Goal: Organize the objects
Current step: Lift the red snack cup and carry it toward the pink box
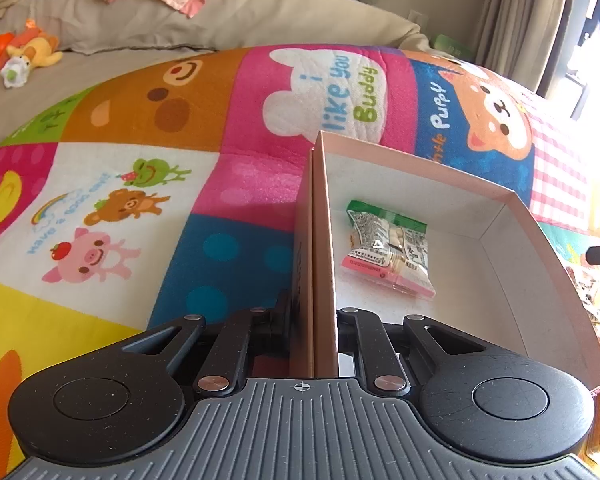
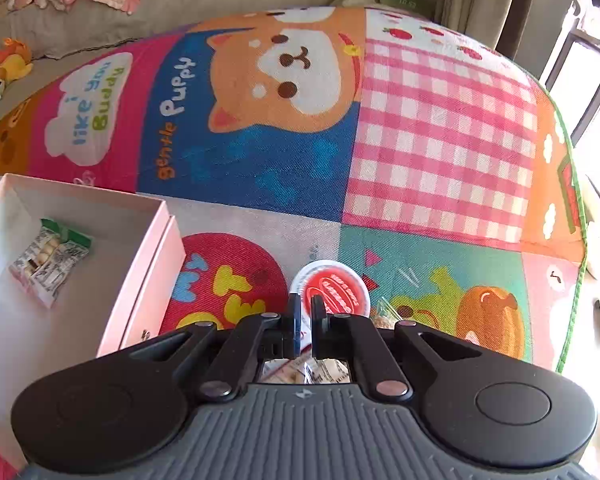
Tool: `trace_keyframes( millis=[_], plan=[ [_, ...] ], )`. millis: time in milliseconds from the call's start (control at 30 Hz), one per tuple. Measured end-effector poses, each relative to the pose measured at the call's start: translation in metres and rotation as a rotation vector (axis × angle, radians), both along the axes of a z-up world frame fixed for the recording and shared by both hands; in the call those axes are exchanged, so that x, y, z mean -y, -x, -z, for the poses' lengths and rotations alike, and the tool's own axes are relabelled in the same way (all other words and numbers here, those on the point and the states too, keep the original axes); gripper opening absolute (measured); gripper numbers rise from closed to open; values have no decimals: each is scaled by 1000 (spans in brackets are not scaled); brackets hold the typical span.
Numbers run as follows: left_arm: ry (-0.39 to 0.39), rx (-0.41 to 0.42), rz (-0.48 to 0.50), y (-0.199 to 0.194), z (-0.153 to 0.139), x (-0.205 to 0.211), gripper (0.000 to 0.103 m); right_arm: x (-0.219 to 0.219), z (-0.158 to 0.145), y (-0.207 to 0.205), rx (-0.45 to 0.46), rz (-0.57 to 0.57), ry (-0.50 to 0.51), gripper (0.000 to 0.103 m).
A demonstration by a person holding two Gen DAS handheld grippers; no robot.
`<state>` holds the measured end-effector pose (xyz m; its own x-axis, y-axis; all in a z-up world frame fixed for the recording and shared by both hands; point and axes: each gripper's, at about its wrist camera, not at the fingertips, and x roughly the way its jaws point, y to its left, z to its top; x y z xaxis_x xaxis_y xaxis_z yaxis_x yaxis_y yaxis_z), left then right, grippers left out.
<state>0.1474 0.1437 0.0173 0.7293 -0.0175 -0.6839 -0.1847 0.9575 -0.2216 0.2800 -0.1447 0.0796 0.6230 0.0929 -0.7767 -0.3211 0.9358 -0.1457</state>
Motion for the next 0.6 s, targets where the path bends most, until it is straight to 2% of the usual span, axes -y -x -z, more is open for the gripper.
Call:
trace_keyframes(
  millis=[100, 167, 233, 267, 300, 500, 567, 600],
  plan=[
    [1, -1, -2, 0, 0, 0, 15, 5, -13, 20, 20, -12, 13, 5],
    [1, -1, -2, 0, 1, 0, 15, 13, -16, 21, 9, 10, -13, 7],
    [3, -1, -1, 0, 1, 0, 15, 21, -15, 10, -27, 54, -55, 27],
    [5, 0, 0, 0, 1, -1, 15, 23, -12, 3, -37, 77, -72, 51],
    [6, 0, 1, 0, 1, -1, 15, 25, -8, -4, -43, 96, -87, 67],
    [12, 0, 4, 0, 2, -2, 15, 13, 39, -65, -133, 204, -80, 72],
    [12, 1, 4, 0, 2, -2, 15, 7, 47, -73, -134, 197, -72, 79],
    [12, 1, 4, 0, 2, -2, 15, 4, 49, -74, -137, 197, -59, 78]
  ],
)
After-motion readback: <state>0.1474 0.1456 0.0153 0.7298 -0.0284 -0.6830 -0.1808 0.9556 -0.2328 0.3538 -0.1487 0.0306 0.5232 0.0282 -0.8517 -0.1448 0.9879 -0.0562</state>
